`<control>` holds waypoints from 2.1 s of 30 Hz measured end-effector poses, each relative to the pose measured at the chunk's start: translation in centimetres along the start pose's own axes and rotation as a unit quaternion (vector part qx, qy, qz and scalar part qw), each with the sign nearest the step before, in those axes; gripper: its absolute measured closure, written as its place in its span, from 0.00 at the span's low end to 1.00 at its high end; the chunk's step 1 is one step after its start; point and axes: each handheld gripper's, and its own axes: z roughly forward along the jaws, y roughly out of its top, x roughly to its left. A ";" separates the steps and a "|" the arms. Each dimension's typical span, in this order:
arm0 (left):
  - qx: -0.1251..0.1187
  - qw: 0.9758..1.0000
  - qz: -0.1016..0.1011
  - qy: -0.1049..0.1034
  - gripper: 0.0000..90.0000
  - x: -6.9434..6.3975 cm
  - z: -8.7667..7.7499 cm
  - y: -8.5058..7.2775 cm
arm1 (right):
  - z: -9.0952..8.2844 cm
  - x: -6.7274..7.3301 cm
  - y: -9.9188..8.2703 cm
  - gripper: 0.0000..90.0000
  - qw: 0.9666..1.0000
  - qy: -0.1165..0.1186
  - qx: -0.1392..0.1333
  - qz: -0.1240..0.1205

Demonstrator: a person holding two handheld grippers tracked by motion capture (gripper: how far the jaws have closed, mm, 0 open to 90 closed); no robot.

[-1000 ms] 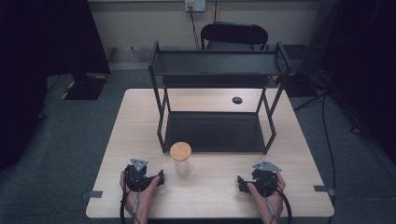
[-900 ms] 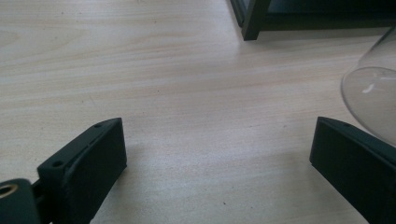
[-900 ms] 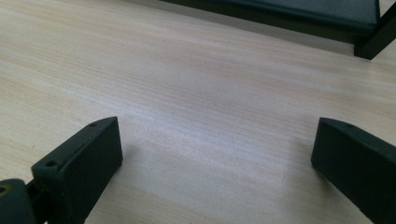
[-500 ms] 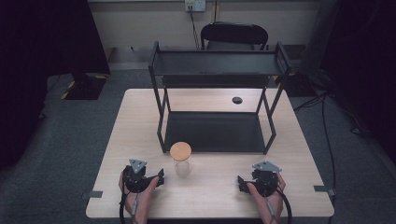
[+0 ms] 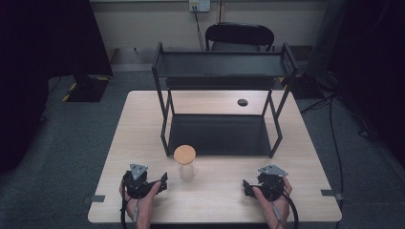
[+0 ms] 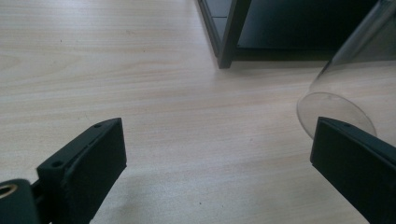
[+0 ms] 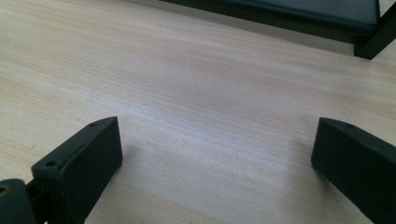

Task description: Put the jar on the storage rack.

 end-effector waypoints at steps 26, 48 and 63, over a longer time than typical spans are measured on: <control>-0.034 0.998 0.006 -0.045 0.05 -1.7 -2.5 0.2 | 0.0 0.0 0.0 0.01 1.000 0.000 0.000 0.000; -0.058 0.992 0.035 -0.108 0.05 -4.0 -3.2 1.0 | 0.0 0.0 0.0 0.01 1.000 0.000 0.000 0.000; -0.061 0.989 0.043 -0.127 0.04 -6.0 -2.5 2.5 | 0.0 0.0 0.0 0.01 1.000 0.000 0.000 0.000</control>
